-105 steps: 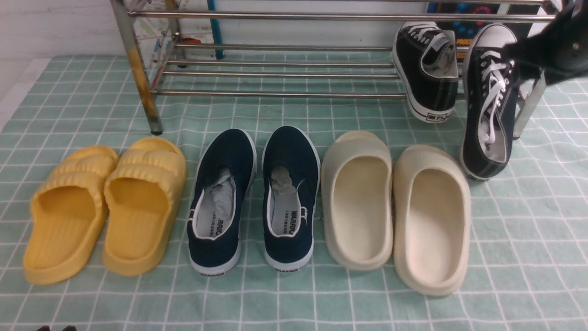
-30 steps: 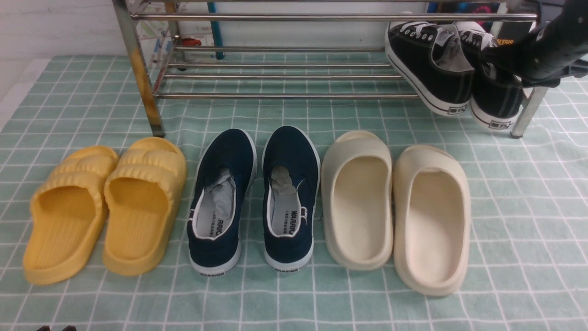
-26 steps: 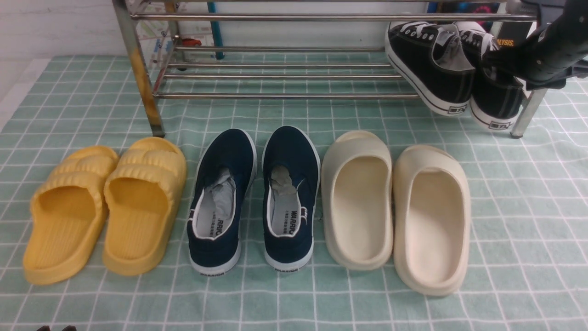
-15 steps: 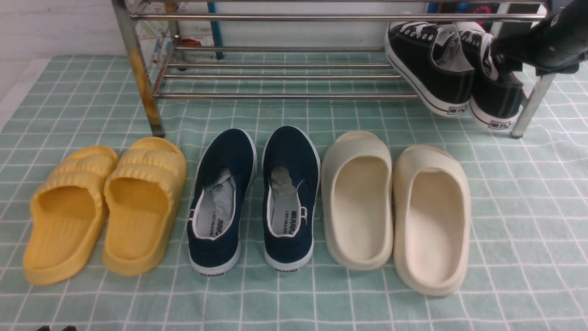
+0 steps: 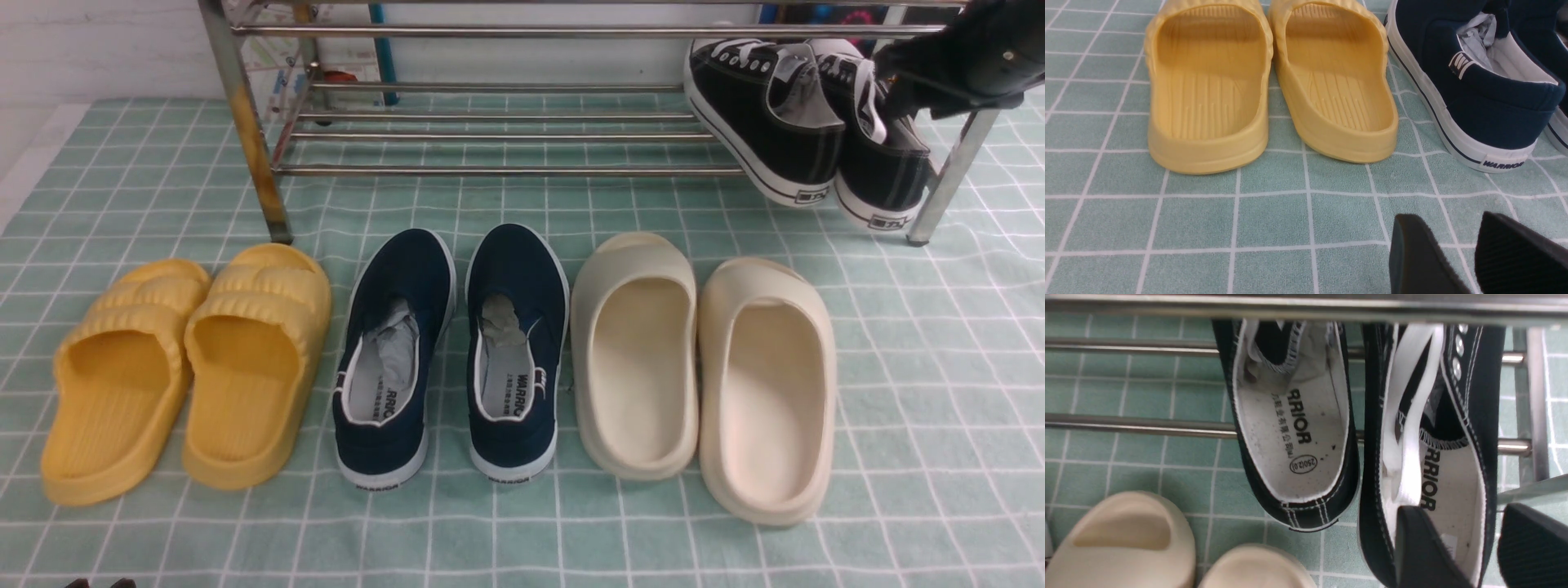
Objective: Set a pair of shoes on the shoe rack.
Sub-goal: Use the right arm to put a shoe into the shoe rack
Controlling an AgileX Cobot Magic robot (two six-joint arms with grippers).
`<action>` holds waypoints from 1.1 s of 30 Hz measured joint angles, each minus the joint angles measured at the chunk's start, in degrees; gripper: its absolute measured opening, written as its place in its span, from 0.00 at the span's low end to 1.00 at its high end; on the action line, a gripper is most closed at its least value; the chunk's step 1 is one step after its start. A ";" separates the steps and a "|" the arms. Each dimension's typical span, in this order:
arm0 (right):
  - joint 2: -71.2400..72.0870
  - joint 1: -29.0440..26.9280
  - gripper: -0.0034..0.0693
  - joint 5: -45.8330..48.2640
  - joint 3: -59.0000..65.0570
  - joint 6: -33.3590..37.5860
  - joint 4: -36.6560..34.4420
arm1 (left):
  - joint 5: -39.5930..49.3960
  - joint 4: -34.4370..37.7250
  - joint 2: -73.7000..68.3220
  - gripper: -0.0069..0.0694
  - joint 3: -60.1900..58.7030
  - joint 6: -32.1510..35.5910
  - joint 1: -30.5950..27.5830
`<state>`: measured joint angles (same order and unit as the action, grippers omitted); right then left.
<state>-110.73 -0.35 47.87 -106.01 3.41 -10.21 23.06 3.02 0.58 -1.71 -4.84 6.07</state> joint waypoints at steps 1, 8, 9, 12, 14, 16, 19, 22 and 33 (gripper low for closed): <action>0.15 0.00 0.43 0.00 0.00 0.09 -0.06 | 0.00 0.00 0.00 0.40 0.00 0.00 0.00; 2.20 -0.18 0.05 6.34 -0.05 3.60 -1.40 | 0.00 0.00 0.00 0.40 0.00 0.00 0.00; 2.20 -0.18 0.05 6.63 -0.05 3.83 -1.63 | 0.00 0.00 0.00 0.40 0.00 0.00 0.00; 2.35 -0.18 0.04 10.96 -0.05 7.60 -3.92 | 0.00 0.00 0.00 0.40 0.00 0.00 0.00; 2.94 -0.13 0.05 12.91 -0.05 8.97 -4.55 | 0.00 0.00 0.00 0.40 0.00 0.00 0.00; 3.72 0.12 0.05 13.86 -0.05 9.52 -4.40 | 0.00 0.00 0.00 0.40 0.00 0.00 0.00; 5.07 0.82 0.05 15.46 -0.05 10.18 -2.97 | 0.00 0.00 0.00 0.40 0.00 0.00 0.00; 5.48 1.12 0.05 16.15 0.84 10.20 -2.24 | 0.00 0.00 0.00 0.40 0.00 0.00 0.00; 5.76 1.80 0.05 2.94 17.81 11.96 -4.48 | 0.00 0.00 0.00 0.40 0.00 0.00 0.00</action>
<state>-104.97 1.45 50.81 -88.20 15.36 -14.69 23.06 3.02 0.58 -1.71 -4.84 6.07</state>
